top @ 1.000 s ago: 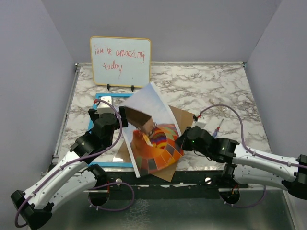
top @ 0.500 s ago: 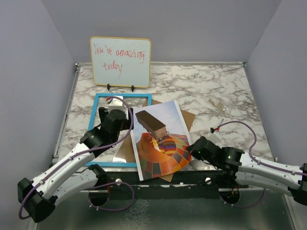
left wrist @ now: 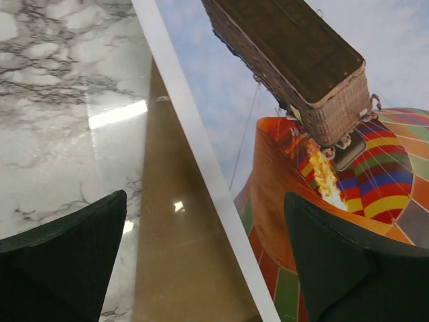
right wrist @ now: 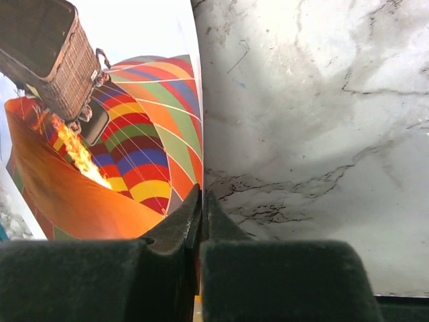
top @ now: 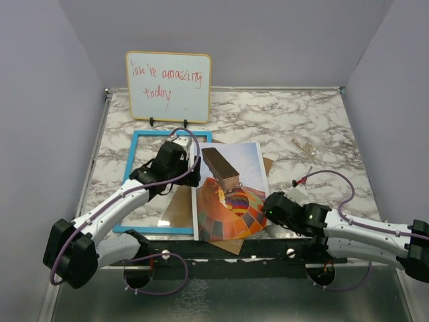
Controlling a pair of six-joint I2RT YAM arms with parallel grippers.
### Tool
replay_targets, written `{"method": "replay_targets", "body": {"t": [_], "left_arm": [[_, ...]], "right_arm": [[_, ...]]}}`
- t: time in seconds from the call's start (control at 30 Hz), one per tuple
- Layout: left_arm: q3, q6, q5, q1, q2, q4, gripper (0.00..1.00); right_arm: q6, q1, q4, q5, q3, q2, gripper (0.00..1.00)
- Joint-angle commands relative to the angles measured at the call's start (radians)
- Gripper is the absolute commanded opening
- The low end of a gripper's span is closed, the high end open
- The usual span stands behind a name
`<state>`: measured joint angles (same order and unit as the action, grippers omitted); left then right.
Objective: Take the photo out of the frame
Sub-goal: Place the photo in the photo frame.
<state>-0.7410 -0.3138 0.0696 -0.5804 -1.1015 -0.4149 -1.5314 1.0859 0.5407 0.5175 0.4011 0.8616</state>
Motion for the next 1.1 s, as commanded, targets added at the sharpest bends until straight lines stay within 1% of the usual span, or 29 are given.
{"method": "replay_targets", "body": {"t": [0.0, 0.03, 0.1, 0.2, 0.23, 0.27, 0.37, 0.43, 0.47, 0.57, 0.63, 0.77, 0.9, 0.97, 1.0, 1.07], "left_arm": [[-0.011, -0.011, -0.254, 0.026, -0.086, 0.055, 0.99], [-0.019, -0.013, -0.273, 0.032, -0.112, 0.052, 0.99], [-0.025, -0.02, -0.284, 0.042, -0.145, 0.049, 0.99], [-0.028, -0.013, -0.286, 0.06, -0.155, 0.051, 0.99], [-0.026, -0.008, -0.298, 0.067, -0.158, 0.053, 0.99], [-0.026, -0.001, -0.317, 0.074, -0.162, 0.056, 0.99], [-0.032, 0.024, -0.374, 0.085, -0.205, 0.049, 0.99], [-0.039, 0.027, -0.403, 0.088, -0.225, 0.048, 0.96], [-0.042, 0.027, -0.408, 0.088, -0.231, 0.051, 0.94], [-0.045, 0.025, -0.408, 0.09, -0.244, 0.057, 0.91], [-0.047, 0.021, -0.41, 0.093, -0.256, 0.056, 0.87], [-0.047, 0.021, -0.408, 0.096, -0.253, 0.066, 0.71], [-0.049, 0.009, -0.374, 0.098, -0.251, 0.079, 0.58], [-0.057, 0.011, -0.364, 0.099, -0.258, 0.081, 0.45], [-0.061, 0.012, -0.359, 0.1, -0.262, 0.08, 0.39], [-0.07, 0.009, -0.353, 0.1, -0.275, 0.083, 0.27]], "right_arm": [[0.017, 0.002, -0.007, -0.015, 0.006, -0.01, 0.05], [0.019, 0.002, 0.005, -0.015, 0.004, -0.022, 0.08], [0.056, 0.002, -0.001, -0.03, -0.009, -0.057, 0.18], [0.154, 0.002, -0.031, -0.069, -0.028, -0.118, 0.41], [0.178, 0.002, -0.03, -0.077, -0.031, -0.133, 0.45], [0.18, 0.002, -0.013, -0.08, -0.03, -0.144, 0.47], [0.242, -0.001, -0.008, -0.111, -0.025, -0.144, 0.47], [0.31, -0.005, -0.056, -0.162, -0.018, -0.109, 0.45], [0.337, -0.005, -0.067, -0.188, -0.008, -0.075, 0.43], [0.358, -0.006, -0.031, -0.204, 0.048, 0.044, 0.34], [0.363, -0.006, -0.028, -0.203, 0.072, 0.121, 0.33], [0.382, -0.006, -0.08, -0.245, 0.098, 0.216, 0.31], [0.38, -0.005, -0.1, -0.249, 0.107, 0.232, 0.31], [0.38, -0.005, -0.097, -0.242, 0.105, 0.217, 0.32], [0.38, -0.006, -0.092, -0.238, 0.104, 0.206, 0.34], [0.376, -0.005, -0.062, -0.221, 0.104, 0.181, 0.43]]}}
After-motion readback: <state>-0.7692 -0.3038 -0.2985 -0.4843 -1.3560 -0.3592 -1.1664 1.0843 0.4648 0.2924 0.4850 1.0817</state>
